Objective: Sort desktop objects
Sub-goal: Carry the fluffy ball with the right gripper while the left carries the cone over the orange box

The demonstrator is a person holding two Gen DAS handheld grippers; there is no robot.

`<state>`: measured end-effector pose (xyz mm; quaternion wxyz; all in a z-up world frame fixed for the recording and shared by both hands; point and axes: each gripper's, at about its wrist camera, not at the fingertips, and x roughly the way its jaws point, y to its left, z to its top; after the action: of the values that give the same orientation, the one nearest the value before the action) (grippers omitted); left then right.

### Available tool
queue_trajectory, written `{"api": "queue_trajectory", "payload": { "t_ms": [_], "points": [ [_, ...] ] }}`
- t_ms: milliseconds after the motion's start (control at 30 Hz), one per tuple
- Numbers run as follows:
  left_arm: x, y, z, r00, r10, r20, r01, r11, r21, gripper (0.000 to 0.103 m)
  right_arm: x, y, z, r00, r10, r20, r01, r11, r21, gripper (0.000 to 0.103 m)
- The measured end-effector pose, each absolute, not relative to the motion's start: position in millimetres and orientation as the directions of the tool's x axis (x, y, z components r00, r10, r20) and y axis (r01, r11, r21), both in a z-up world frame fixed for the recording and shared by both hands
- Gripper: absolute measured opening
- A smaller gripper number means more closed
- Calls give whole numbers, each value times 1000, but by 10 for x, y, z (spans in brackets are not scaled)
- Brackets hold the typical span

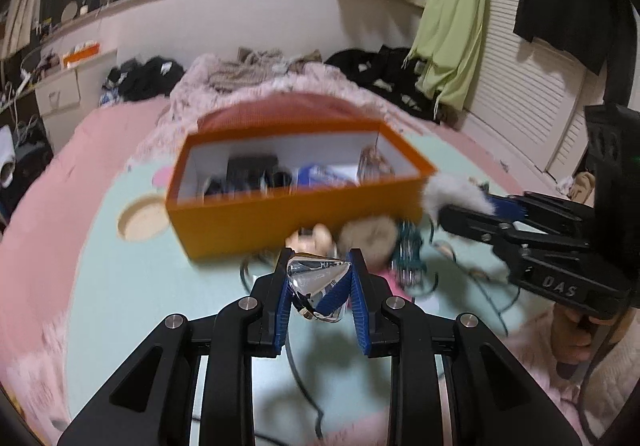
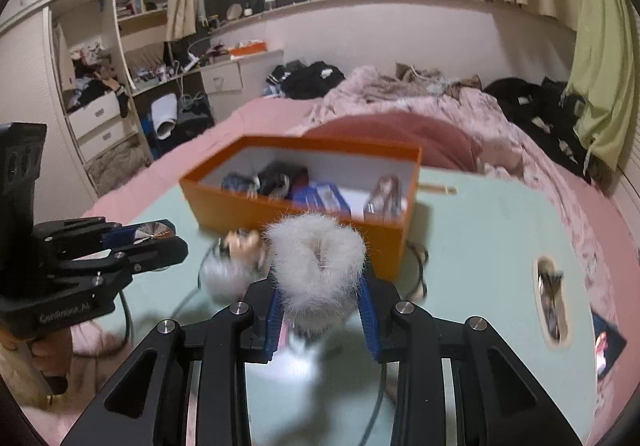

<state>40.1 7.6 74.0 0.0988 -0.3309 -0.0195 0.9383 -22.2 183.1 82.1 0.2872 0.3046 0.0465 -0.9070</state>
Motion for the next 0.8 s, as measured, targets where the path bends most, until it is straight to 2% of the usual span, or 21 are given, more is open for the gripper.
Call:
{"api": "queue_trajectory", "payload": {
  "t_ms": [233, 267, 300, 333, 367, 500, 533, 700, 800],
  "points": [
    [-253, 13, 1068, -804, 170, -570, -127, -985, -115, 27, -803, 1588, 983, -692, -458, -558, 496, -863, 93, 33],
    [-387, -35, 1066, -809, 162, -565, -104, -986, -134, 28, -881, 1549, 959, -684, -454, -571, 494, -864, 94, 39],
    [-480, -74, 1033, -804, 163, -571, -94, -984, -149, 39, -928, 1525, 942, -679, -444, -585, 489, -868, 91, 59],
    [-603, -109, 964, -784, 158, -601, -73, -984, -162, 66, -987, 1495, 883, -677, -411, -610, 469, -880, 72, 68],
    [-697, -139, 873, -756, 144, -639, -43, -984, -171, 80, -1006, 1481, 844, -680, -388, -622, 456, -888, 56, 77],
    [-803, -182, 515, -682, 156, -715, -19, -981, -195, 80, -883, 1398, 688, -702, -357, -616, 485, -874, -46, 77],
    [-778, -167, 502, -698, 131, -704, -20, -986, -164, 81, -838, 1392, 682, -723, -346, -598, 478, -876, -71, 77],
    [-747, -191, 514, -700, 141, -700, -16, -983, -183, 81, -899, 1470, 680, -693, -369, -619, 480, -877, -15, 77],
    [-626, -181, 659, -753, 133, -644, -33, -986, -166, 81, -783, 1538, 769, -720, -382, -580, 475, -880, -10, 77]
  ]
}}
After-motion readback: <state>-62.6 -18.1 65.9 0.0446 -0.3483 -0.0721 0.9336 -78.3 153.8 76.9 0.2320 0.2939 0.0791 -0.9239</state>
